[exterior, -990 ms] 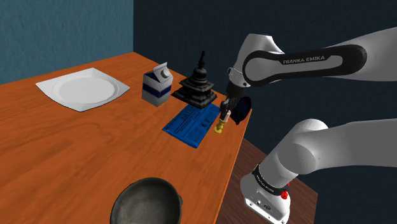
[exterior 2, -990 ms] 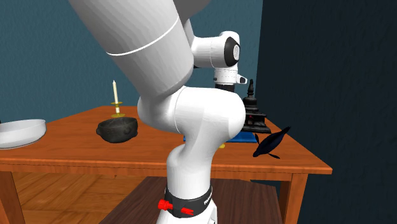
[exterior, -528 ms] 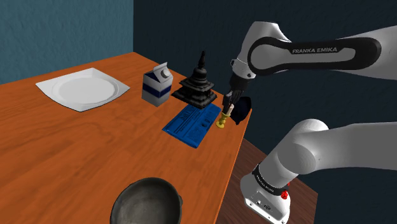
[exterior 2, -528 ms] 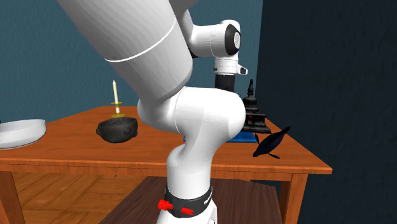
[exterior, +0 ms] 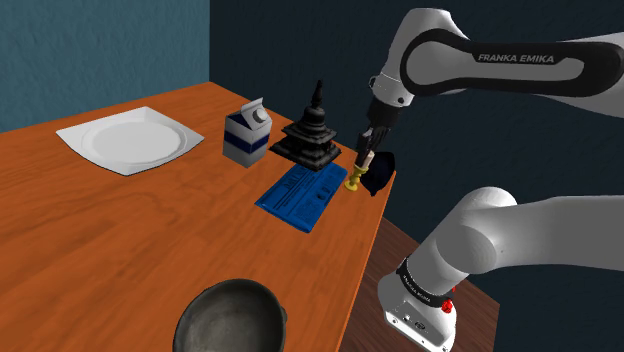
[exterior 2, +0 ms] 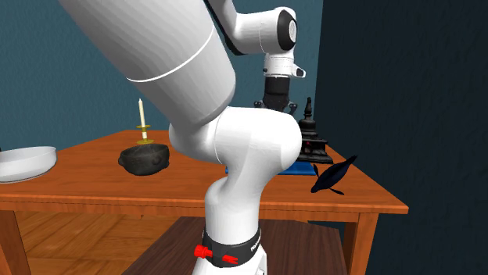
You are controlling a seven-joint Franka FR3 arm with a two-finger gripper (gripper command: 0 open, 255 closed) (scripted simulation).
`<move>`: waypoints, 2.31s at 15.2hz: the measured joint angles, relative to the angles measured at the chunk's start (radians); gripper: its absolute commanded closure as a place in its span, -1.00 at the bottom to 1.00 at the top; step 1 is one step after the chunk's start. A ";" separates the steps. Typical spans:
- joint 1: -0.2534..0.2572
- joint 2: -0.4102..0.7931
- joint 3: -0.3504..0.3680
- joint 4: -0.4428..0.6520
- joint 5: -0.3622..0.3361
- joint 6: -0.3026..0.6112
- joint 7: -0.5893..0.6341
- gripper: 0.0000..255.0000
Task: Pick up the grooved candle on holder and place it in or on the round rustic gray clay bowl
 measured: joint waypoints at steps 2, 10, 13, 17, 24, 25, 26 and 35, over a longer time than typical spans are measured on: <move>-0.001 -0.005 -0.001 0.024 -0.001 -0.029 0.000 1.00; 0.001 -0.009 0.001 0.128 0.000 -0.137 0.004 1.00; 0.001 -0.007 0.002 0.170 0.001 -0.177 0.005 1.00; 0.007 -0.008 0.014 0.214 0.010 -0.222 0.018 1.00; 0.074 -0.055 0.157 0.224 0.127 -0.269 0.173 1.00; 0.083 -0.058 0.176 0.230 0.142 -0.275 0.193 1.00; 0.093 -0.064 0.198 0.229 0.160 -0.277 0.217 1.00; 0.163 -0.011 0.413 0.330 0.317 -0.285 0.445 1.00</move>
